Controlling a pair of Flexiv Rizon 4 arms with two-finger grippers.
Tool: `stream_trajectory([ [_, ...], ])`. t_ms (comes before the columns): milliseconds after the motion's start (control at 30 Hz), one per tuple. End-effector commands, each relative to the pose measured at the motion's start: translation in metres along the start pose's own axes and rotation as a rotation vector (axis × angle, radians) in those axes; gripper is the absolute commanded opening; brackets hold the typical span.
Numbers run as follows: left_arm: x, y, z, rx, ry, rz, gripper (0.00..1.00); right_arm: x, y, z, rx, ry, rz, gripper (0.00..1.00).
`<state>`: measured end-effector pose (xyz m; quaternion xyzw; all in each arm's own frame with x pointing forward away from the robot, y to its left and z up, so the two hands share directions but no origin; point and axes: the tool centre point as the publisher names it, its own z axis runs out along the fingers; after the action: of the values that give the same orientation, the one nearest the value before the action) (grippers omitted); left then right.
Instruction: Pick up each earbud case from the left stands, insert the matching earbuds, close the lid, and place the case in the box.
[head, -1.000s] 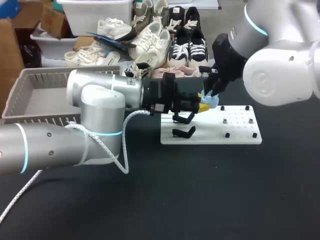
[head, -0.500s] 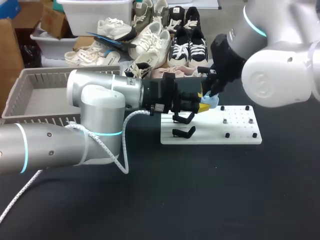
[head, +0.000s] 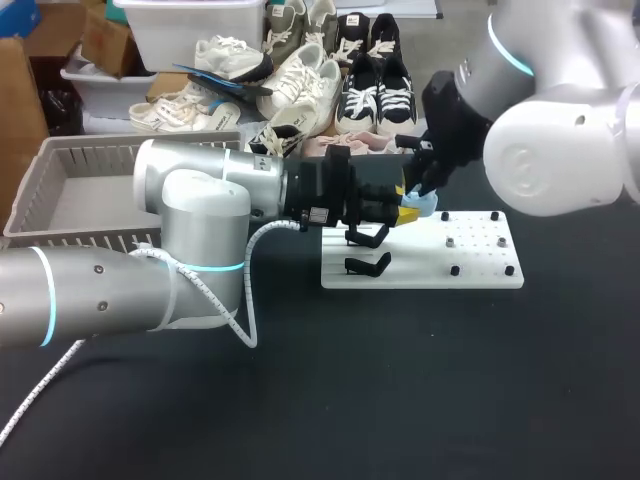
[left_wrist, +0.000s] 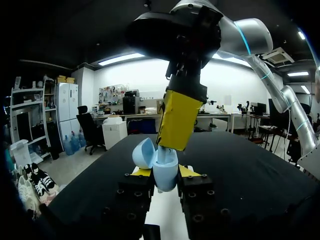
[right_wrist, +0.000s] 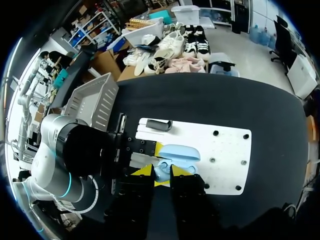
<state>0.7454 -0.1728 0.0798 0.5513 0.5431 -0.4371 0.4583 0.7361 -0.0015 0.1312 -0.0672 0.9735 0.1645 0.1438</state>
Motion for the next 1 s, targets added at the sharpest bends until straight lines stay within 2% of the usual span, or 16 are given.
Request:
stream_trajectory([
  [33,0.000,-0.001,0.000,-0.003,-0.001,0.001,0.00,0.002,-0.001,0.000,0.001,-0.006,0.004,0.00],
  [1000,0.000,-0.001,0.000,-0.003,-0.001,0.001,0.00,0.004,-0.002,0.010,0.002,0.009,0.011,0.00],
])
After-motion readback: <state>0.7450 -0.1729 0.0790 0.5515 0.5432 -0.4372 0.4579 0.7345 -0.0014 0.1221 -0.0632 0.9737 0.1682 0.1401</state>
